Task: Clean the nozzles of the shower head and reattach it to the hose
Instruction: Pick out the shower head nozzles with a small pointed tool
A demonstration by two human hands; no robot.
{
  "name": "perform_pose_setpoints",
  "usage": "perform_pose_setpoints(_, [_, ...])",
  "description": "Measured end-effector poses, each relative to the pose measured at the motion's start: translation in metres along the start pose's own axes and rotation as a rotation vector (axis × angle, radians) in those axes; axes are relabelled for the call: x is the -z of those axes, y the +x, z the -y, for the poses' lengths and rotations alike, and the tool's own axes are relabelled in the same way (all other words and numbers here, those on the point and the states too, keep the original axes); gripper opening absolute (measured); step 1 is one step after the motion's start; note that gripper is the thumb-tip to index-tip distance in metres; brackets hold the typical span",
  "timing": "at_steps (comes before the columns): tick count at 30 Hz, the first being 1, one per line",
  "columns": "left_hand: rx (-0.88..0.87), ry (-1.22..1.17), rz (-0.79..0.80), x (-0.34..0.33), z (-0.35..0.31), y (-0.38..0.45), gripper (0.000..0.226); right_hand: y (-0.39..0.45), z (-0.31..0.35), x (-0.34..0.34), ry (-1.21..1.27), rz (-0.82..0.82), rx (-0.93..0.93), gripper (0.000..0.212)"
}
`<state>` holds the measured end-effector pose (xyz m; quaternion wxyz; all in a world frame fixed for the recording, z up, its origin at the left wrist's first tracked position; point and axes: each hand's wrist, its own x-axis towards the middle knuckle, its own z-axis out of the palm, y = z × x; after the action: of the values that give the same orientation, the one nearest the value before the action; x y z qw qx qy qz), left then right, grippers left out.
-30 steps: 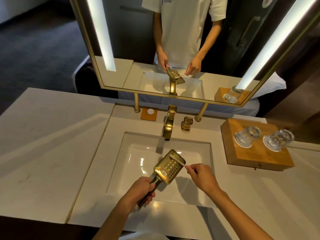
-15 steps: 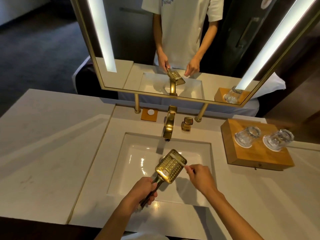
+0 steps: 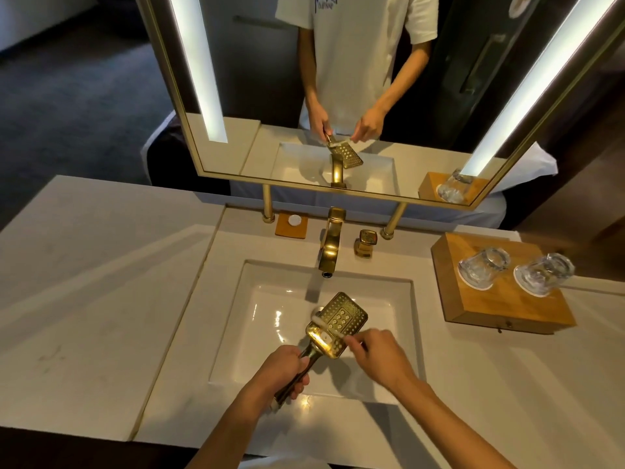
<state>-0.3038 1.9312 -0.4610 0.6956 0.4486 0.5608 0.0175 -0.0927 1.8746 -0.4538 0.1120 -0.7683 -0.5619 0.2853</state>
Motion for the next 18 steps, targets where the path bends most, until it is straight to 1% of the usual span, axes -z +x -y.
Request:
perform_pose_setpoints(2, [0.0, 0.01, -0.003, 0.002, 0.0, 0.001, 0.019, -0.003, 0.001, -0.006, -0.036, 0.01, 0.051, 0.045])
perform_pose_setpoints(3, [-0.001, 0.009, -0.002, 0.002, 0.001, 0.002, 0.019, 0.004, 0.0, -0.002, -0.038, -0.015, 0.035, 0.043])
perform_pose_setpoints(6, [-0.004, 0.003, 0.002, 0.004, 0.002, 0.002, 0.019, 0.025, -0.007, 0.025, -0.035, -0.13, -0.103, 0.044])
perform_pose_setpoints(8, [-0.006, 0.012, 0.0, 0.004, 0.001, 0.004, 0.019, 0.032, -0.009, 0.035, -0.054, -0.191, -0.152, 0.048])
perform_pose_setpoints(10, [-0.013, 0.022, -0.005, 0.005, -0.001, 0.005, 0.019, 0.026, -0.004, 0.028, -0.046, -0.157, -0.123, 0.046])
perform_pose_setpoints(13, [-0.005, 0.023, -0.014, 0.005, -0.004, 0.007, 0.019, 0.005, 0.009, -0.003, -0.083, -0.053, 0.015, 0.044])
perform_pose_setpoints(15, [-0.001, 0.028, -0.015, 0.004, -0.004, 0.007, 0.019, 0.0, 0.01, -0.008, -0.159, -0.068, 0.071, 0.045])
perform_pose_setpoints(18, [-0.005, 0.026, -0.008, 0.005, -0.002, 0.007, 0.018, 0.014, 0.007, 0.012, -0.21, -0.101, 0.036, 0.044])
